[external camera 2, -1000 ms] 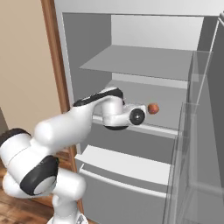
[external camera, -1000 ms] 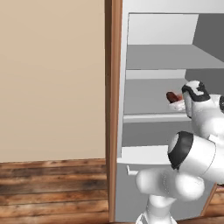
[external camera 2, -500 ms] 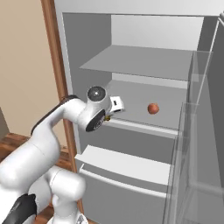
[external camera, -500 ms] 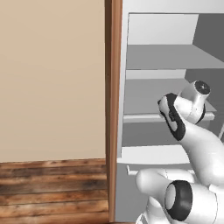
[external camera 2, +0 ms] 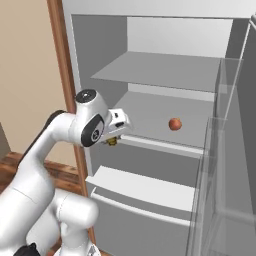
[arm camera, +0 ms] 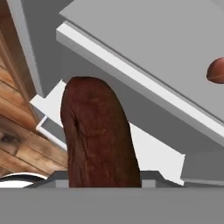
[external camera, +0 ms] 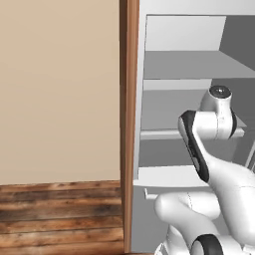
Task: Gather the onion and sweet potato from the fridge and place them on a tray on the dining counter. Then gather the chicken drumstick and fish from the fridge and place them on the other tray.
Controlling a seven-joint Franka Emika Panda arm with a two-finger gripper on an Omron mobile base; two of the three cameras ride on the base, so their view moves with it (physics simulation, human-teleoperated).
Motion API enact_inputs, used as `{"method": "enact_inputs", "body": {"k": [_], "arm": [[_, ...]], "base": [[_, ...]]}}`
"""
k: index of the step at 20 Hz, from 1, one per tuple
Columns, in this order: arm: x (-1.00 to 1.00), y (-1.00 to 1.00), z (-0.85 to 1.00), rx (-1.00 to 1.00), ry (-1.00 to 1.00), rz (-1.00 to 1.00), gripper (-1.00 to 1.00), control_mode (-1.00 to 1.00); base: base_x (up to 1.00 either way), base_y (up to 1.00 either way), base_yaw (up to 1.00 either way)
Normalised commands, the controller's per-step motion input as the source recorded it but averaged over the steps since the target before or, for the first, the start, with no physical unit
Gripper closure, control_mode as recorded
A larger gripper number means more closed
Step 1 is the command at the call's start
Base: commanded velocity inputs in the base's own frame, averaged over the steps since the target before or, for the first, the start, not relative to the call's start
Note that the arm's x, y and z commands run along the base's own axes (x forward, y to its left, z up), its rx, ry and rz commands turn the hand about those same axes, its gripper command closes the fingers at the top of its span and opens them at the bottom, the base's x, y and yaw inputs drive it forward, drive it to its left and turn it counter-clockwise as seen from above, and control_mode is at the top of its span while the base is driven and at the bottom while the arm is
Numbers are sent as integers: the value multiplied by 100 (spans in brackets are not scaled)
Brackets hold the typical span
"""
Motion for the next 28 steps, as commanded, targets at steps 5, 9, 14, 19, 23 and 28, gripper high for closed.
{"method": "enact_inputs", "body": {"k": [5, 9, 14, 19, 23, 28], "arm": [[-46, 17, 0, 0, -13, 1, 100, -100], [-8, 8, 0, 0, -10, 0, 100, -100], [0, 1, 0, 0, -2, 0, 100, -100], [-4, 0, 0, 0, -8, 3, 100, -100], [-6, 1, 0, 0, -5, 2, 100, 100], [0, 0, 0, 0, 0, 0, 100, 100]], "base": [[0, 0, 0], [0, 0, 0], [0, 0, 0], [0, 0, 0], [-7, 8, 2], [-20, 33, 2]]}}
